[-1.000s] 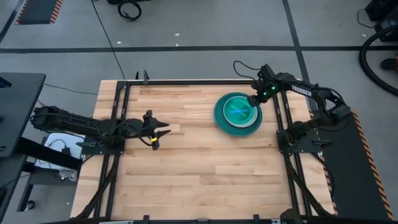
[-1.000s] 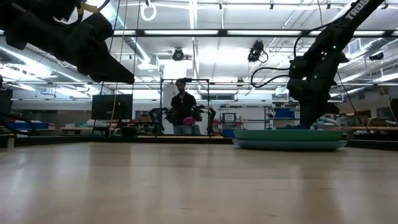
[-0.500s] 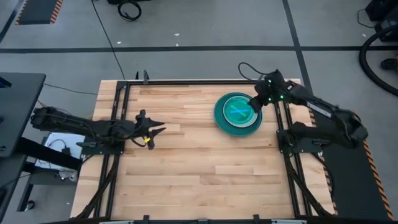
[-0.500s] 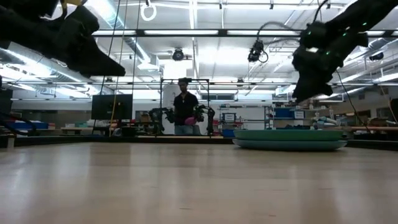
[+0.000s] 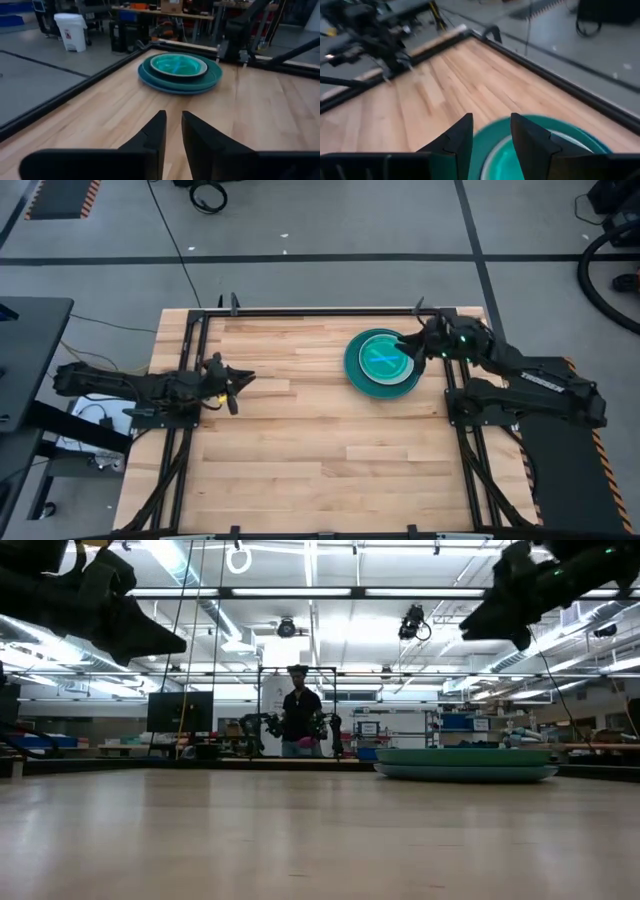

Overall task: Stack plastic plates
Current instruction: Return to Home Position

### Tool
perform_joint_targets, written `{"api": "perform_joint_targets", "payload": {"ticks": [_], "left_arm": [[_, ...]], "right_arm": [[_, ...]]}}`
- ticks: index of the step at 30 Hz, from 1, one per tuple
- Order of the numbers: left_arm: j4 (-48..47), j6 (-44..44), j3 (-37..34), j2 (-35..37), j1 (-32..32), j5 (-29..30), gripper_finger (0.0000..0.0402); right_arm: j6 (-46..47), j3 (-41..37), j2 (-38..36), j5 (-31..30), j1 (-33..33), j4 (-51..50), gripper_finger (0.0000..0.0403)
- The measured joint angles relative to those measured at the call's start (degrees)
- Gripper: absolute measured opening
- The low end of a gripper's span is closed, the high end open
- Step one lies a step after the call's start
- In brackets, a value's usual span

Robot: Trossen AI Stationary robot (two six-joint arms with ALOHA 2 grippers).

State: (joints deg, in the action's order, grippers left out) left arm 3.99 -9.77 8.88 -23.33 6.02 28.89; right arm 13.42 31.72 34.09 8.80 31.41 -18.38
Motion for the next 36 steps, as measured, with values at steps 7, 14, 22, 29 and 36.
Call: {"api": "perform_joint_targets", "payload": {"ticks": [7, 14, 22, 29, 36], "left_arm": [[-4.01, 2.25, 0.00, 3.84, -0.02, 2.53, 0.0043], [-4.02, 0.95, 0.00, 6.53, -0.01, 1.39, 0.0030], [-7.41, 0.70, 0.00, 6.49, 0.00, -5.53, 0.0013], [-10.89, 2.40, -0.02, 9.07, 0.22, -8.85, 0.0012], [-8.02, 3.74, -5.81, 21.54, 1.36, -17.13, 0.0012]], "right_arm": [[1.88, -10.16, -11.36, -10.70, -12.89, 5.80, 0.0141], [3.49, -18.03, -22.57, -10.45, -16.07, 13.11, 0.0141], [3.70, -24.57, -33.92, -10.44, -16.06, 17.46, 0.0141], [4.49, -24.80, -34.01, -10.74, -16.04, 18.47, 0.0141], [7.10, -24.75, -33.97, -9.47, -16.10, 19.68, 0.0141]]}}
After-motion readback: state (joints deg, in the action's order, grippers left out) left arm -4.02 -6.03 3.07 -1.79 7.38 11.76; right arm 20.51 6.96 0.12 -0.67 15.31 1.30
